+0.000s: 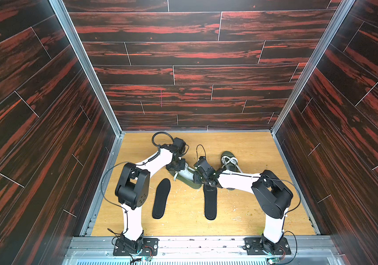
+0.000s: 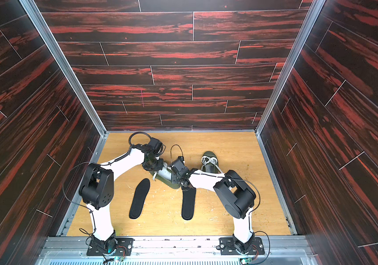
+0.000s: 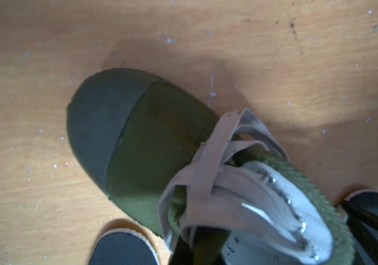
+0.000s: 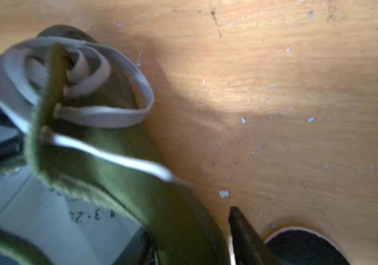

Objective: Insert the insole into the shoe
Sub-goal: Adjust the shoe at the center of the board.

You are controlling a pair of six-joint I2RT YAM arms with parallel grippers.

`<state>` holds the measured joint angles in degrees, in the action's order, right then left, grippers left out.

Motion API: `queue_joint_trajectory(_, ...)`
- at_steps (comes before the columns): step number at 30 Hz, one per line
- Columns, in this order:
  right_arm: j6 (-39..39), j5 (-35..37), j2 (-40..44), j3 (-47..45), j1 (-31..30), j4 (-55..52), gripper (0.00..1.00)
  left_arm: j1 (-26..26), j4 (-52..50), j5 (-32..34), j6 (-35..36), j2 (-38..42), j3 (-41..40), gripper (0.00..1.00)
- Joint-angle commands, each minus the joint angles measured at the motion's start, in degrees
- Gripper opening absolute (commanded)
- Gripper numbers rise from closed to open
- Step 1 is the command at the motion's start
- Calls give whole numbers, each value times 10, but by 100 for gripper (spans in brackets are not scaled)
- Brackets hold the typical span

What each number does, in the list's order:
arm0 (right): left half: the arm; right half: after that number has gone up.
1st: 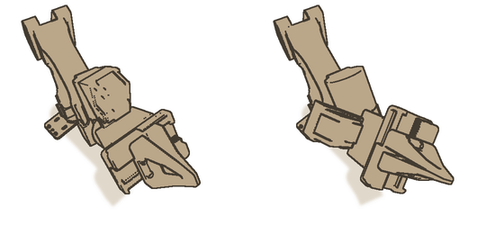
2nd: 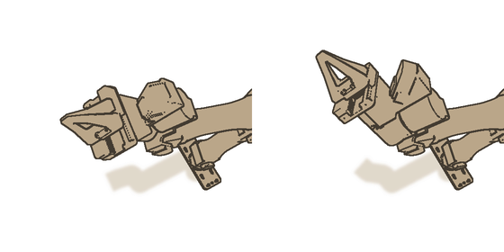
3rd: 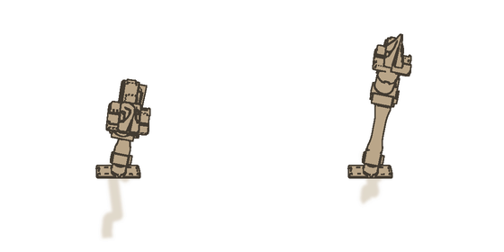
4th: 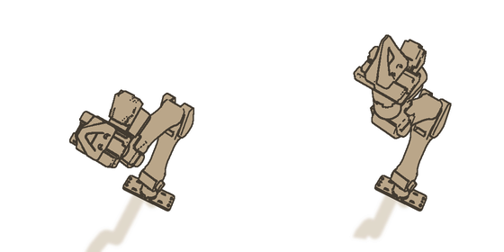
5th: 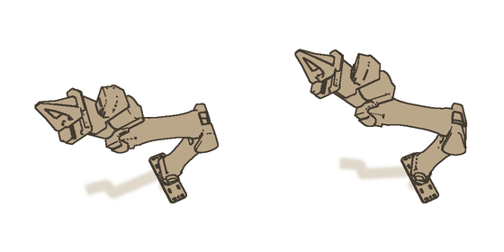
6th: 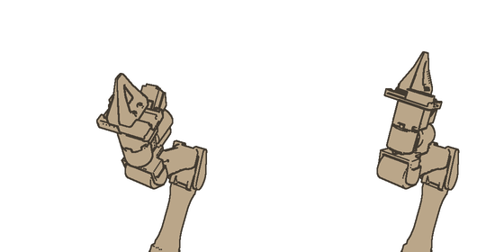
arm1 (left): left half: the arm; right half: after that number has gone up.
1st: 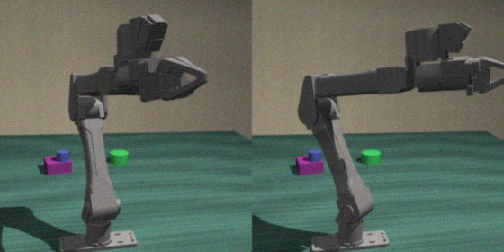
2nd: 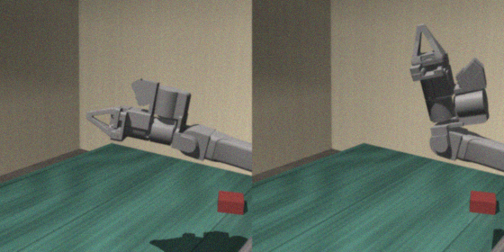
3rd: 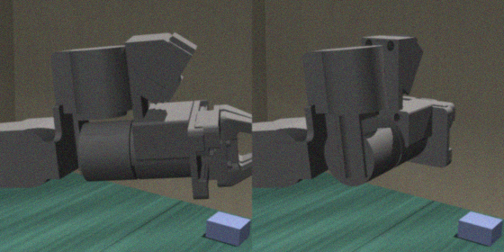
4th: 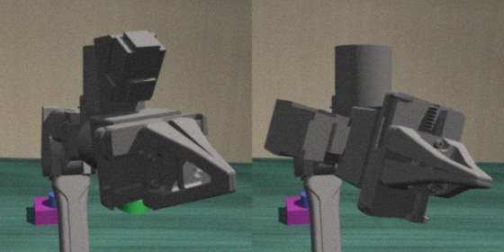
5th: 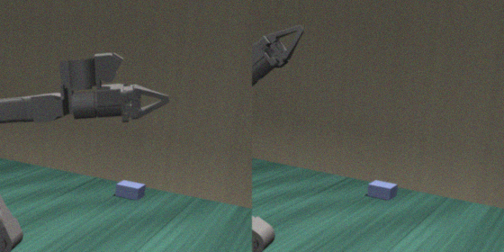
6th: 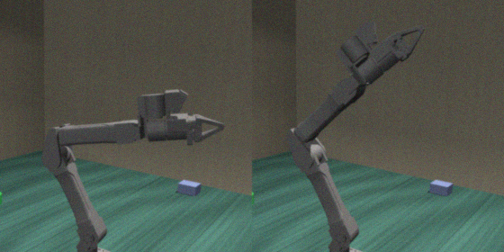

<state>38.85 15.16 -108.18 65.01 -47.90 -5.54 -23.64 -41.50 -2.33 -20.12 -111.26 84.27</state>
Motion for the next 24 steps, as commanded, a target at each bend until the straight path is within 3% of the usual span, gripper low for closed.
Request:
queue_joint_trajectory(1,7,-21,25,-28,6,7,42,19,3,-12,-5,33,-26,9)
queue_joint_trajectory(14,15,-70,25,-27,6,32,42,33,58,-54,-33,59,-77,18)
queue_joint_trajectory(24,-16,-113,49,1,7,20,51,28,30,-18,-39,104,-63,52)
